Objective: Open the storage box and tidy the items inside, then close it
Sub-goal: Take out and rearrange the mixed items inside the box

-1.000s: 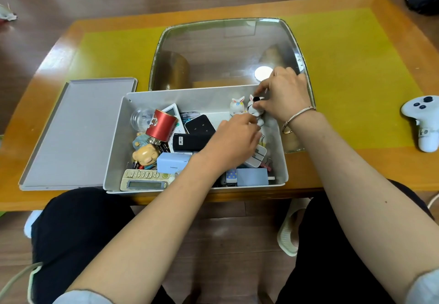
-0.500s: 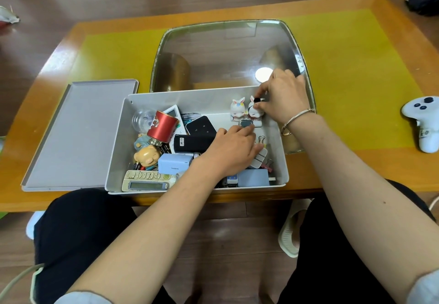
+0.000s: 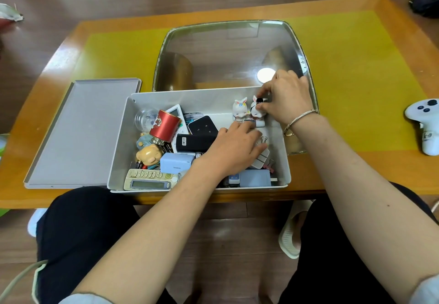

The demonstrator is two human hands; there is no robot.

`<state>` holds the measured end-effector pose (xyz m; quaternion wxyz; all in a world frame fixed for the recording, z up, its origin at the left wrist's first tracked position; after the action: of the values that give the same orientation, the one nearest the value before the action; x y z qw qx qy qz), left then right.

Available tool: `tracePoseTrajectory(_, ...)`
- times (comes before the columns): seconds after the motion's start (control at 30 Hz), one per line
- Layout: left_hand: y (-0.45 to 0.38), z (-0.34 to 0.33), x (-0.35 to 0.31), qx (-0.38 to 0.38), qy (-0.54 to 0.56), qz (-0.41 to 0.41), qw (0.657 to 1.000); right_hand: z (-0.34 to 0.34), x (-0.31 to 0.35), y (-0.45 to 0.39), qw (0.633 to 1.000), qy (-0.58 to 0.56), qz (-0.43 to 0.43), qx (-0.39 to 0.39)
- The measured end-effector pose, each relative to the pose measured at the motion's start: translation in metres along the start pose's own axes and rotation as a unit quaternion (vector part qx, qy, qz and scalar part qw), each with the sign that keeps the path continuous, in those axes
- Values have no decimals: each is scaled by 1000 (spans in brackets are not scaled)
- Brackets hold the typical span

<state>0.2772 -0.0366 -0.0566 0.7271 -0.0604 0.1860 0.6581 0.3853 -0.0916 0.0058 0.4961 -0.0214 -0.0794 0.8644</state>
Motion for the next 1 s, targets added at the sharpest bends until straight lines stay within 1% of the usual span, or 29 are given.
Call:
tracePoseTrajectory(0.07,1,18,6,-84,6,23,996,1,-1,0,1000,-1,-2,0)
tracePoseTrajectory(0.1,2,26,12,-120,18,49,991,1,-1,0,1000,1,-2,1)
tracePoseTrajectory(0.17,4,36,28,-152,37,111,981,1,0,0,1000,7,-3,2)
tracePoseTrajectory(0.2,4,37,34,-146,31,134,980,1,0,0,1000,9,-3,3)
tracePoseTrajectory(0.27,2,33,41,-113,-2,146,983,1,0,0,1000,9,-3,3)
tracePoseTrajectory(0.4,-3,19,38,-42,-37,109,992,1,0,0,1000,6,-1,1)
tracePoseTrajectory(0.47,-4,15,35,-25,-40,90,995,1,1,0,1000,8,-1,0)
tracePoseTrajectory(0.83,-4,11,36,-21,-31,90,995,4,0,3,1000,3,-2,8)
tracePoseTrajectory(0.9,-2,13,36,-28,-25,92,995,9,-1,5,1000,-5,-3,0)
tracePoseTrajectory(1.0,4,23,36,-56,-8,80,995,19,-2,10,999,-31,-1,-32)
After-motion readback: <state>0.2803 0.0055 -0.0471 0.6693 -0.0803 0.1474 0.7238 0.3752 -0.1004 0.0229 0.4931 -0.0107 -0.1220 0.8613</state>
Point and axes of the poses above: each hand's wrist, its own y-axis away from the middle knuckle, its own z-axis out of the back of the hand, x = y × z, the point moved 8 cm from there along -y, towards the middle knuckle, and after that the axes turned 7 degrees about y, right-handed, at the moved point
